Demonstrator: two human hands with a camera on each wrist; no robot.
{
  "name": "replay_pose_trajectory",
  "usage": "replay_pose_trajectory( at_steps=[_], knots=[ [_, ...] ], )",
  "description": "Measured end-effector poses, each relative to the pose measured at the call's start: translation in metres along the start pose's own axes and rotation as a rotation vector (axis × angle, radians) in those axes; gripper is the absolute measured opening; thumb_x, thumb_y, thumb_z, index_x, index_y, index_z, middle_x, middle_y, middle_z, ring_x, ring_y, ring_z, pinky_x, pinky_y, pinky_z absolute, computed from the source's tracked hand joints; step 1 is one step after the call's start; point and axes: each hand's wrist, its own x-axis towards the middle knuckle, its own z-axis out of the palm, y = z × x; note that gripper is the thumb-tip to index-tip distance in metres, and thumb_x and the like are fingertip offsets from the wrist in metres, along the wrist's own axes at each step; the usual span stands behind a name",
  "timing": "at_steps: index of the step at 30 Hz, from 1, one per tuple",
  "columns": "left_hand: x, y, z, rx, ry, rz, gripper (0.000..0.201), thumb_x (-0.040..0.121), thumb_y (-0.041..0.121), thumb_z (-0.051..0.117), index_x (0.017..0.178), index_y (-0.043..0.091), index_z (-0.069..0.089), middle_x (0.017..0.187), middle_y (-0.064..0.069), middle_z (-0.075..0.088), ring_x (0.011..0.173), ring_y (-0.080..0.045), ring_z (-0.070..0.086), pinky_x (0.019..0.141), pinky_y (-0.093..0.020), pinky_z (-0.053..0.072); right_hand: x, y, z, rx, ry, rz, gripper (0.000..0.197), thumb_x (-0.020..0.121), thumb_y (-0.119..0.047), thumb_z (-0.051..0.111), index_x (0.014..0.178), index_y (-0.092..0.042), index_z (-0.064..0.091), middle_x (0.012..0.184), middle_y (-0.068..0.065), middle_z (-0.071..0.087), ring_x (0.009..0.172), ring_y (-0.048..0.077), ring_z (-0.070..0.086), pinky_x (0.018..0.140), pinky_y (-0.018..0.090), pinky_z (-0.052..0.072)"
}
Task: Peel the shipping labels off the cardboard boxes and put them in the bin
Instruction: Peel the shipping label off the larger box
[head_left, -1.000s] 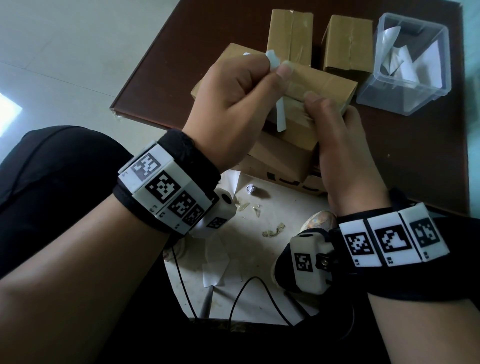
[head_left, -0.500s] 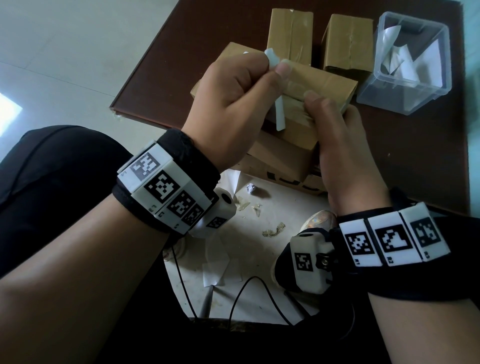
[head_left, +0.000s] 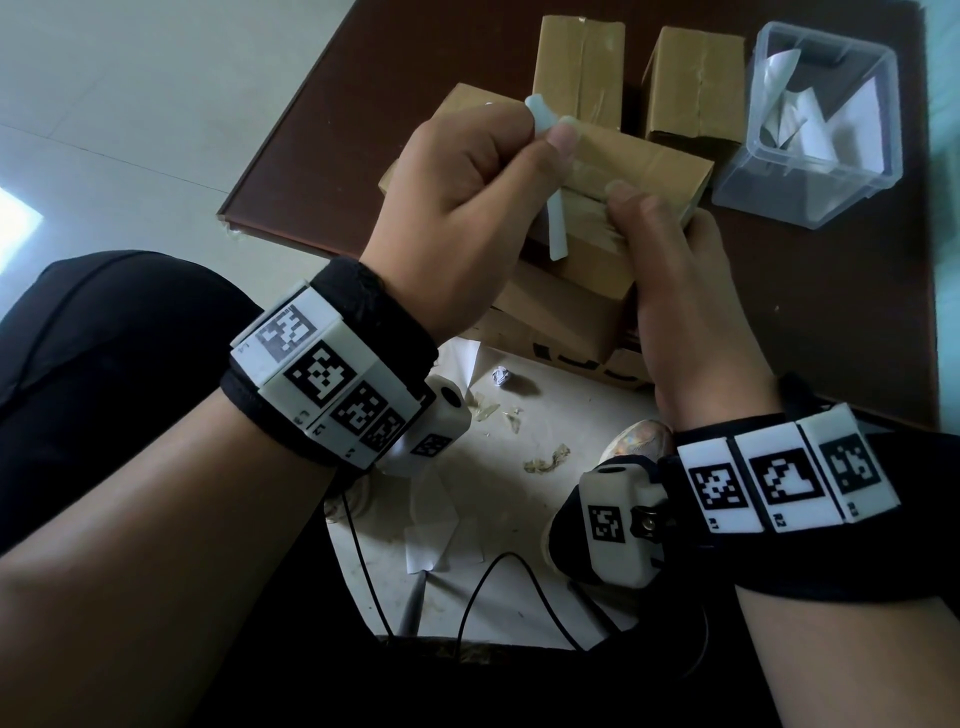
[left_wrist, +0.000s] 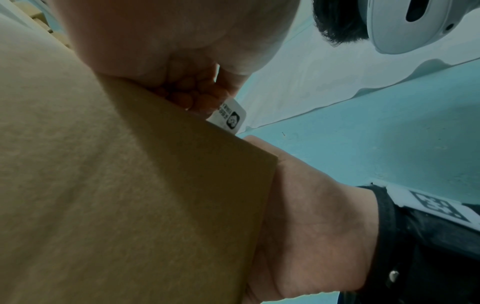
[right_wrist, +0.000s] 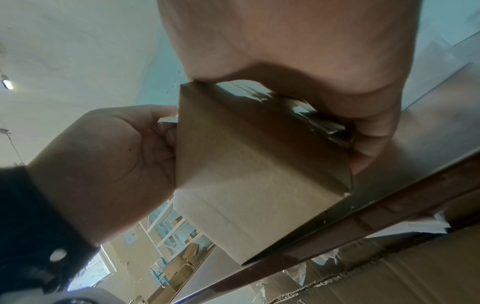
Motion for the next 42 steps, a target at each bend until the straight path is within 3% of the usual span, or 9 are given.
replay_pose_trajectory(
  at_steps=[10,15,19,32,39,42],
  knots=[
    [-0.0004,0.0019,-0.0006,-0.005,-0.005,-0.026,0.035,0.103,0.010,0.051,0.068,0.007,0.049,0.059,0.008,0.038,0.052,-0.007,0.037,0.053,-0.020,0.032,0.0001,0.0000,-0.0008,-0.001,-0.010,0.020,0.071,0.070,-0.076,0.064,0.128,-0.036,0.053,0.119,-0.013,0.071,0.108,0.006,0.072,0.101,0.050,0.058],
    [-0.0004,0.0020,-0.0005,-0.011,-0.004,-0.032,0.036,0.103,0.011,0.051,0.068,0.004,0.049,0.060,0.001,0.038,0.053,-0.012,0.037,0.053,-0.025,0.032,-0.0004,-0.0008,-0.0003,0.002,-0.007,0.023,0.066,0.078,-0.071,0.065,0.131,-0.033,0.054,0.120,-0.011,0.070,0.108,0.007,0.072,0.101,0.050,0.058],
    [-0.0009,0.0005,-0.0001,-0.009,0.011,-0.028,0.041,0.103,0.011,0.051,0.067,-0.007,0.049,0.061,-0.007,0.038,0.054,-0.021,0.036,0.052,-0.029,0.031,-0.0010,-0.0023,-0.0002,0.010,0.002,0.017,0.064,0.083,-0.065,0.065,0.135,-0.029,0.055,0.120,-0.011,0.071,0.107,0.005,0.071,0.103,0.048,0.058],
    [-0.0011,0.0020,-0.0019,0.004,-0.004,-0.045,0.039,0.104,0.012,0.051,0.066,0.001,0.047,0.059,0.004,0.035,0.052,-0.009,0.034,0.052,-0.022,0.031,-0.0020,-0.0034,0.0011,0.016,0.010,0.025,0.060,0.082,-0.064,0.064,0.131,-0.031,0.055,0.117,-0.012,0.070,0.103,0.003,0.071,0.102,0.046,0.058],
    [-0.0007,0.0011,-0.0013,-0.004,-0.008,-0.049,0.040,0.103,0.013,0.051,0.066,-0.001,0.047,0.060,-0.002,0.034,0.054,-0.020,0.034,0.052,-0.030,0.030,-0.0029,-0.0033,0.0014,0.010,0.010,0.022,0.063,0.082,-0.064,0.064,0.134,-0.028,0.055,0.118,-0.010,0.070,0.105,0.005,0.071,0.102,0.046,0.057],
    [-0.0007,0.0012,-0.0009,0.000,-0.008,-0.047,0.039,0.103,0.013,0.050,0.067,-0.001,0.047,0.060,-0.001,0.035,0.054,-0.018,0.035,0.052,-0.030,0.031,-0.0025,-0.0023,0.0016,0.020,0.009,0.031,0.061,0.082,-0.064,0.065,0.131,-0.030,0.055,0.117,-0.010,0.070,0.105,0.006,0.071,0.102,0.049,0.057]
  ],
)
